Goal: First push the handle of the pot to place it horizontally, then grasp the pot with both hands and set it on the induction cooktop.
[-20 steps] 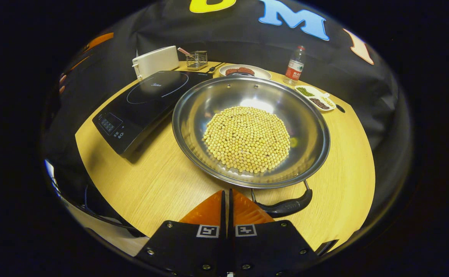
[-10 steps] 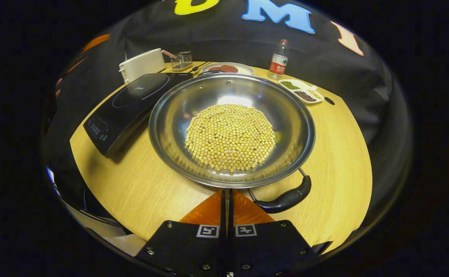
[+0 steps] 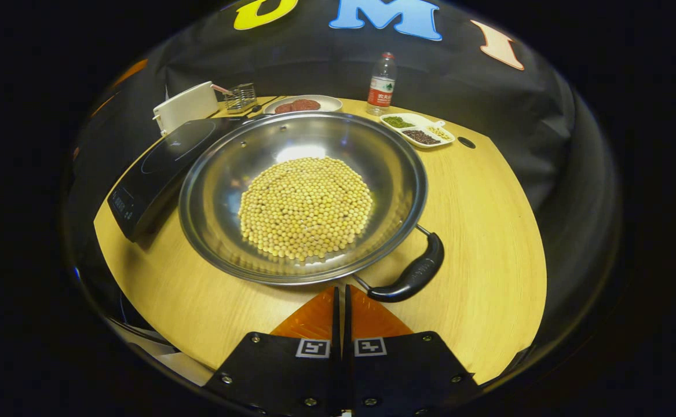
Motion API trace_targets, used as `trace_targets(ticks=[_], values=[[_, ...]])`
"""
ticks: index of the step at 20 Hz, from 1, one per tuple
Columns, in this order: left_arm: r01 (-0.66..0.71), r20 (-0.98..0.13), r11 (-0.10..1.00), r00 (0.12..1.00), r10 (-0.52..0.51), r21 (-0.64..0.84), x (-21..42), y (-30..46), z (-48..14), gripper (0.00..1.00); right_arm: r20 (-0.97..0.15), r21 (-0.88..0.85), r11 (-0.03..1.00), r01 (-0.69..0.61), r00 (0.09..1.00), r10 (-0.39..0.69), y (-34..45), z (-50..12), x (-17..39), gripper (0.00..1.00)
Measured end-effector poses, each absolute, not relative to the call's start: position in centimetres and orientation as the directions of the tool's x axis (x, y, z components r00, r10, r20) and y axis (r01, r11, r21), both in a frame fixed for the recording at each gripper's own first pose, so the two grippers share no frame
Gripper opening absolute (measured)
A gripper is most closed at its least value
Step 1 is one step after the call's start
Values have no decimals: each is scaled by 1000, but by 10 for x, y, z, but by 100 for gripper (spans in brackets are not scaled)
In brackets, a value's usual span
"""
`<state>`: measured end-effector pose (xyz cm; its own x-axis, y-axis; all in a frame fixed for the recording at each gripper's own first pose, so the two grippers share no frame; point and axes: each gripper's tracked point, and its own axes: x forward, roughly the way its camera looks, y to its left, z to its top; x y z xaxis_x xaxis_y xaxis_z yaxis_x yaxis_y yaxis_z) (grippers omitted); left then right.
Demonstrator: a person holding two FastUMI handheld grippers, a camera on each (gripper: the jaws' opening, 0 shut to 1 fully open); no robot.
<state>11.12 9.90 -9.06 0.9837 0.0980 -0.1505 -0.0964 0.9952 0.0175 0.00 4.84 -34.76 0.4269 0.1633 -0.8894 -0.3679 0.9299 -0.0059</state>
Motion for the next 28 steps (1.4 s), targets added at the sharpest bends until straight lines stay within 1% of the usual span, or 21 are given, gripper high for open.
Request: trace_targets(ticks=[1, 2, 3, 6, 7, 8, 9, 10, 12, 13, 14, 15, 16, 17, 21, 22, 23, 28], values=[[-96, -155, 995, 983, 98, 20, 111, 96, -92, 90, -890, -10, 935, -354, 430, 153, 40, -349, 5, 1], [-95, -162, 995, 982, 98, 22, 111, 91, -95, 98, -891, -7, 942, -336, 429, 146, 33, -350, 9, 1], [-95, -168, 995, 981, 98, 22, 111, 87, -96, 90, -894, 3, 949, -317, 425, 144, 28, -351, 12, 1], [-93, -185, 995, 978, 97, 27, 111, 76, -101, 90, -896, 37, 963, -266, 418, 150, 23, -353, 21, 1], [-93, -188, 995, 977, 97, 33, 112, 73, -101, 98, -897, 41, 965, -260, 417, 151, 22, -354, 24, 1], [-93, -190, 995, 977, 98, 37, 112, 72, -102, 90, -897, 43, 966, -256, 417, 150, 21, -355, 27, 1], [-93, -191, 995, 976, 99, 39, 112, 70, -102, 90, -896, 40, 967, -251, 419, 146, 20, -355, 31, 1], [-94, -193, 995, 976, 100, 41, 114, 68, -104, 98, -896, 38, 969, -246, 422, 142, 18, -356, 35, 1], [-97, -203, 994, 974, 104, 44, 115, 66, -108, 98, -896, 45, 973, -225, 422, 138, 16, -357, 43, 1], [-98, -212, 994, 972, 105, 45, 115, 65, -111, 91, -896, 51, 976, -211, 422, 138, 15, -357, 47, 1], [-97, -220, 994, 970, 105, 46, 115, 64, -115, 91, -894, 54, 979, -195, 427, 134, 14, -357, 51, 1], [-94, -230, 995, 968, 102, 45, 115, 62, -119, 98, -890, 56, 983, -177, 437, 129, 12, -355, 57, 1], [-91, -241, 995, 965, 100, 47, 115, 59, -124, 98, -888, 60, 985, -159, 443, 125, 12, -356, 61, 1], [-89, -251, 995, 963, 99, 51, 114, 57, -127, 100, -885, 67, 988, -142, 449, 125, 11, -356, 65, 1], [-77, -293, 995, 952, 92, 63, 111, 50, -145, 100, -873, 76, 993, -88, 475, 109, 8, -357, 79, 1], [-72, -307, 995, 948, 88, 64, 110, 47, -151, 100, -868, 76, 994, -73, 485, 102, 6, -357, 82, 1], [-68, -317, 996, 944, 85, 65, 110, 45, -154, 98, -862, 80, 995, -58, 497, 99, 6, -356, 86, 1], [-38, -355, 997, 933, 61, 71, 113, 33, -175, 98, -831, 106, 994, 5, 550, 86, 3, -349, 99, 1]])
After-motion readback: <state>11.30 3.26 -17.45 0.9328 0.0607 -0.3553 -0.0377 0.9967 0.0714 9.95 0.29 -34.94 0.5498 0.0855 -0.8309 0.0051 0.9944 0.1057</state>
